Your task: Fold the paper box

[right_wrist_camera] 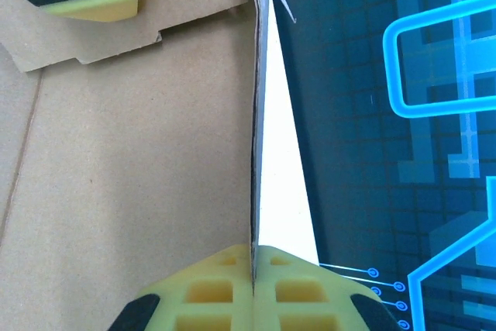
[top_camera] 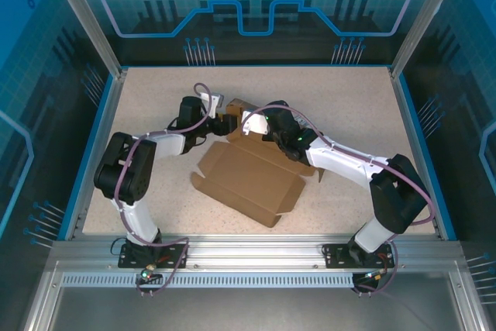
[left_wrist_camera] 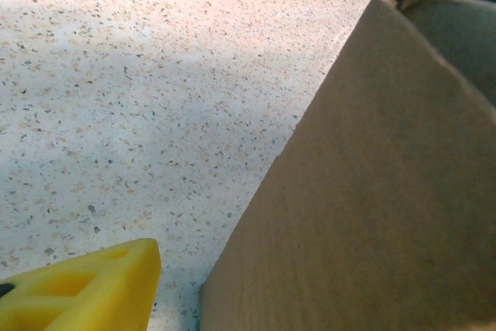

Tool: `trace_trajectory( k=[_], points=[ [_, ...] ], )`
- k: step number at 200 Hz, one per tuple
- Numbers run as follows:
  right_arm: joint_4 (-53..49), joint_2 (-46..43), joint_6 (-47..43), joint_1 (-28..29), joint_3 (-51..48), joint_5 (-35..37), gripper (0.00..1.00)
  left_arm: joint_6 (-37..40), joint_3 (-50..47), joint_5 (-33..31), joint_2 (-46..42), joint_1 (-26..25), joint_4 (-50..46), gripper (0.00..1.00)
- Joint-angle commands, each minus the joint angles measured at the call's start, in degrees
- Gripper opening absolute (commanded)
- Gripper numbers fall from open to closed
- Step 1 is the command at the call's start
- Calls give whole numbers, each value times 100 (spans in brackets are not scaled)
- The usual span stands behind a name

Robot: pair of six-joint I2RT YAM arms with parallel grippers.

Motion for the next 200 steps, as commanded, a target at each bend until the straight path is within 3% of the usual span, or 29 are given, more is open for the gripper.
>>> trace_trajectory(
  k=[1,129,200],
  points=[
    [-222,-34,103,-38,182,-241,0,152,187,-388,109,-58,54,61],
    [-389,-165,496,-19,139,-563,0,-185,276,-2042,284,-286,133,30],
    [-425,-197,533,-10,94,-562,0,-195,459,-3480,311,-475,-272,25]
  ],
)
